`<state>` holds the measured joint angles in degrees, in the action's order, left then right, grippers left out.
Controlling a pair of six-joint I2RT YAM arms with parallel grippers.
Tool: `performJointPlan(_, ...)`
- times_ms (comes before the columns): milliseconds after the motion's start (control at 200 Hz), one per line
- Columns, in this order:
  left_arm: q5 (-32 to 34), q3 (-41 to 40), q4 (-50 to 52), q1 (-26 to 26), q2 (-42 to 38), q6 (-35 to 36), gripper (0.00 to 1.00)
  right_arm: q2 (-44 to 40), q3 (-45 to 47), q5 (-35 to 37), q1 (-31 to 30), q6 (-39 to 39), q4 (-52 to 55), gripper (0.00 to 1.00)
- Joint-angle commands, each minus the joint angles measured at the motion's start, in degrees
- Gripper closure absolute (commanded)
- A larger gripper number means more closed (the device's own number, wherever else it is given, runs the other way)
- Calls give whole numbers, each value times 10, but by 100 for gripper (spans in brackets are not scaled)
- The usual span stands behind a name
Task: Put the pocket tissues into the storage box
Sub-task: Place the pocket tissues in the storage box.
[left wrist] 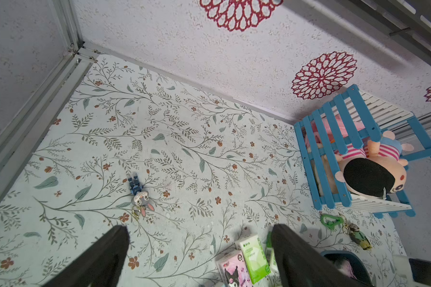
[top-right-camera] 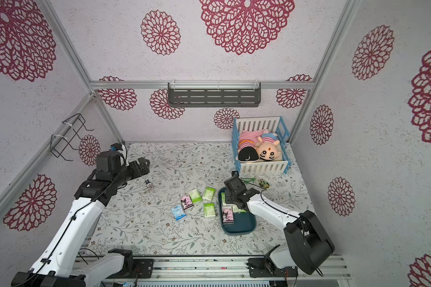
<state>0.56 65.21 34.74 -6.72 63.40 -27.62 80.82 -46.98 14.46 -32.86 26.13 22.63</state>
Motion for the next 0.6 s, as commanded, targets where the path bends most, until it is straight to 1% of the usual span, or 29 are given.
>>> performJointPlan(0,1,20,1,-5,3,10,3,1,-17,31,-1,17,12,97)
performJointPlan(140,1,21,1,-5,7,11,3,9,-21,38,5,26,16,99)
performJointPlan(205,1,22,1,-5,7,11,3,19,-21,32,6,27,12,99)
performJointPlan(225,0,22,1,-5,7,10,3,22,-21,30,6,26,10,98)
performJointPlan(245,1,22,1,-4,6,10,3,24,-20,27,6,26,6,95)
performJointPlan(310,0,21,1,-5,5,10,3,28,-17,17,5,29,-10,78)
performJointPlan(350,0,21,2,-4,4,10,3,27,-16,12,6,31,-20,72)
performJointPlan(355,0,21,2,-5,4,11,3,26,-15,11,6,31,-23,70)
performJointPlan(385,0,20,2,-5,4,11,3,26,-15,9,6,32,-28,64)
performJointPlan(390,0,20,2,-5,4,11,3,25,-17,7,6,32,-29,62)
performJointPlan(440,1,19,3,-5,3,10,3,21,-23,0,6,32,-32,53)
performJointPlan(520,2,18,6,-4,1,11,3,-6,-37,-27,5,30,-31,48)
performJointPlan(595,6,17,6,-5,-1,11,3,-49,-42,-36,5,36,-15,48)
